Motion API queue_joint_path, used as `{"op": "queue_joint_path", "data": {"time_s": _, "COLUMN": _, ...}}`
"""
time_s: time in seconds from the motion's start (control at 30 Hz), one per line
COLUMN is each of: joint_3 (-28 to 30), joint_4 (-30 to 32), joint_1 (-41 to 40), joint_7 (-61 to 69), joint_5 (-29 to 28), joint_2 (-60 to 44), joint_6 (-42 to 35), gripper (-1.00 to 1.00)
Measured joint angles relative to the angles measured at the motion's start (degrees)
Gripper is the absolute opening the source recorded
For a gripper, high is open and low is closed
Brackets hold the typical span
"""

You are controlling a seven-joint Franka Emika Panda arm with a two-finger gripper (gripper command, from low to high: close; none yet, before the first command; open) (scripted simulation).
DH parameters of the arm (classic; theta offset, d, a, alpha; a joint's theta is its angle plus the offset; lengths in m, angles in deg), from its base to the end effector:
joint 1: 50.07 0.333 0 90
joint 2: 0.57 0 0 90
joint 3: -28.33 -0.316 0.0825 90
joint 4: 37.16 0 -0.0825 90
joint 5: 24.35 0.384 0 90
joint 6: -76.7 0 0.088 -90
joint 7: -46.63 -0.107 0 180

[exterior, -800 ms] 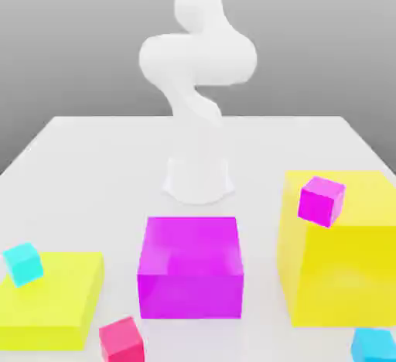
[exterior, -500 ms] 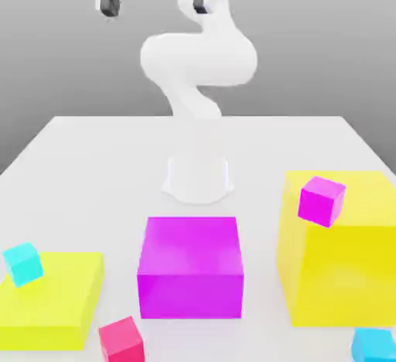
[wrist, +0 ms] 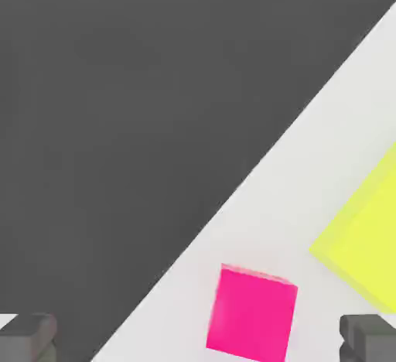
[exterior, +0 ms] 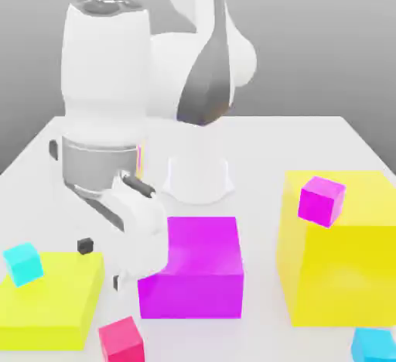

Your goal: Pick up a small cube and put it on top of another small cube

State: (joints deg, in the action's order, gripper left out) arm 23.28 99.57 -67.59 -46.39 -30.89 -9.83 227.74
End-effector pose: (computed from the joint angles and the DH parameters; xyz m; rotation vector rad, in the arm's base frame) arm 0.5011 -0.1074 0.2609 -2.0020 2.3863 -0.1521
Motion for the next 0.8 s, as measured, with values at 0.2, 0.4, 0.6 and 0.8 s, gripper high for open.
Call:
{"op": "queue_joint_path", "data": {"time_s": 0.2, "joint_3": 0.81, "joint_4": -0.24, "joint_1": -0.33, "joint_7": -4.05, "joint_5": 2.48, "joint_2": -12.03, "joint_6": 6.83, "gripper": 0.00}}
{"op": "queue_joint_path", "data": {"time_s": 0.4, "joint_3": 1.50, "joint_4": -1.00, "joint_1": 0.22, "joint_7": -4.62, "joint_5": 1.90, "joint_2": -16.12, "joint_6": 10.14, "gripper": -1.00}}
{"op": "queue_joint_path", "data": {"time_s": 0.6, "joint_3": 0.77, "joint_4": -0.09, "joint_1": -0.36, "joint_7": -4.05, "joint_5": 2.74, "joint_2": -11.59, "joint_6": 6.49, "gripper": -1.00}}
{"op": "queue_joint_path", "data": {"time_s": 0.8, "joint_3": 5.49, "joint_4": 2.46, "joint_1": -6.20, "joint_7": -0.75, "joint_5": 3.87, "joint_2": 0.12, "joint_6": -2.97, "gripper": -1.00}}
